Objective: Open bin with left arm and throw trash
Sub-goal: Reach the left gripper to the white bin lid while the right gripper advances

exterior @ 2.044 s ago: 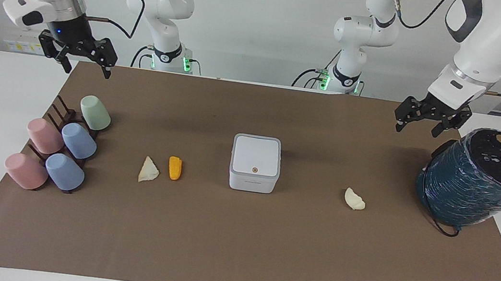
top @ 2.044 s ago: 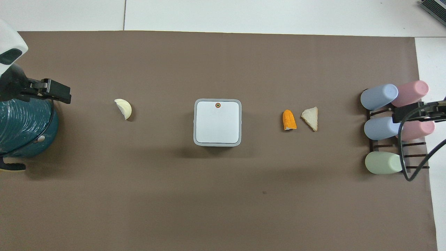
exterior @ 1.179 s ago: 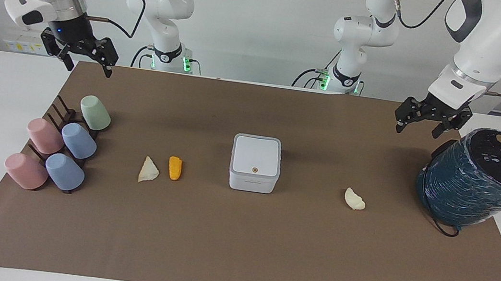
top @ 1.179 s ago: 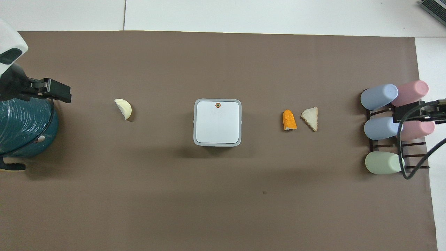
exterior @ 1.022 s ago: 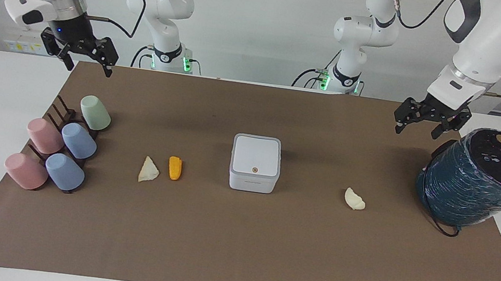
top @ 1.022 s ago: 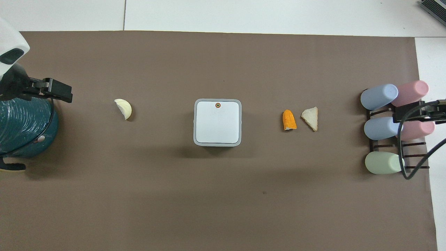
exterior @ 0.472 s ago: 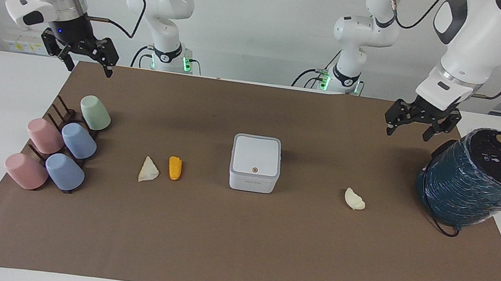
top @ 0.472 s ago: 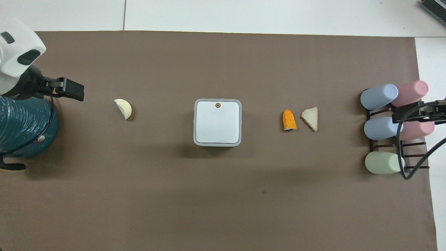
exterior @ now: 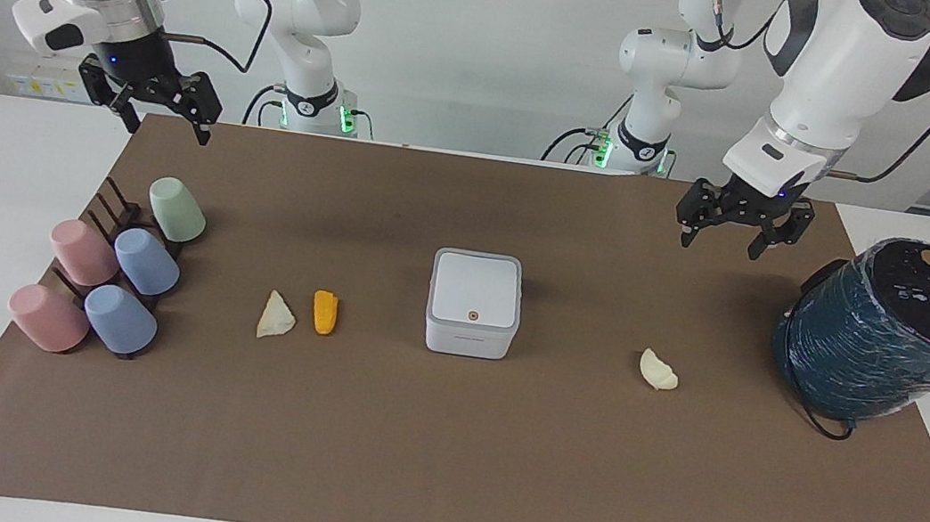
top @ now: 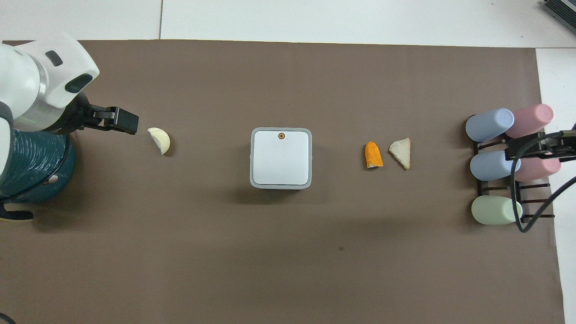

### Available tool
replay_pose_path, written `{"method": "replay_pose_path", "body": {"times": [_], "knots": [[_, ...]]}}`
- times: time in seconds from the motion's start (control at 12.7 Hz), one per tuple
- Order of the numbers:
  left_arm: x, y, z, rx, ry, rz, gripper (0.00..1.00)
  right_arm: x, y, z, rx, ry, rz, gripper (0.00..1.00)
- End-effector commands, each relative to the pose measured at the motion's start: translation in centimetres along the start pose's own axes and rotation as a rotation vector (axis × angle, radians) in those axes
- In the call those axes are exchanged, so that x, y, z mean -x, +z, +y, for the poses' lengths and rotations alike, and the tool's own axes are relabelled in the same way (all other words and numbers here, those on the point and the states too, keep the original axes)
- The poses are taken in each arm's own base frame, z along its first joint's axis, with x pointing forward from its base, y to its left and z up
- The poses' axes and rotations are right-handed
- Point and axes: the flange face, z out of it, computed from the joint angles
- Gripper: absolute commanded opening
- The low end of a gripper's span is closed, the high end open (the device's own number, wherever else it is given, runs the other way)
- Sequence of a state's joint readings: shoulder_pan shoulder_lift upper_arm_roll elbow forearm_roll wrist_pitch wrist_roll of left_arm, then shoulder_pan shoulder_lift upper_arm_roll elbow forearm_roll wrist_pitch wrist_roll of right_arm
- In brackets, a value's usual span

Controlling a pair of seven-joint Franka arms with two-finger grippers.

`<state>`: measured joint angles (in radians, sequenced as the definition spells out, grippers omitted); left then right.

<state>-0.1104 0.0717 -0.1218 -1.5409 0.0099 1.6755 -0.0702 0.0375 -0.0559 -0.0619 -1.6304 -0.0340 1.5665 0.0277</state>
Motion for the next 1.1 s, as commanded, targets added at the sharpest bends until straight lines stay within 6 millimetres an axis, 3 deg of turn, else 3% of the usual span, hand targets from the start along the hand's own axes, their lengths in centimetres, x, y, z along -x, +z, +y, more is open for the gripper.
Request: {"method": "replay_pose_path", "body": {"times": [0.0,0.24,0.39,0.47,0.55,0.79,0.94,1.02], "knots": [[0.8,0.0,2.6,0.022,-0.046,0.037,1.0,1.0,0.1,0.3,0.001,-0.013,-0.003,1.0],[0.6,1.8,8.0,0.065,-0.065,0.067,1.0,0.9,0.1,0.3,0.001,-0.013,0.005,1.0],[-0.1,4.4,10.9,0.117,-0.094,0.046,1.0,0.8,0.0,0.2,0.001,-0.014,0.02,1.0],[-0.6,5.4,12.1,0.145,-0.106,0.054,0.95,0.8,0.0,0.2,0.001,-0.014,0.02,1.0],[-1.0,6.8,13.8,0.155,-0.125,0.055,0.83,0.8,0.0,0.2,0.001,-0.014,0.02,1.0],[-1.7,8.6,16.5,0.211,-0.181,0.073,0.34,0.8,0.2,0.2,0.001,-0.016,0.017,1.0],[-2.0,8.6,16.7,0.235,-0.193,0.093,0.08,0.3,2.5,-0.1,0.0,-0.031,0.04,1.0],[-2.0,9.0,17.8,0.243,-0.195,0.102,0.0,0.2,4.8,-0.3,-0.003,-0.05,0.066,1.0]]}}
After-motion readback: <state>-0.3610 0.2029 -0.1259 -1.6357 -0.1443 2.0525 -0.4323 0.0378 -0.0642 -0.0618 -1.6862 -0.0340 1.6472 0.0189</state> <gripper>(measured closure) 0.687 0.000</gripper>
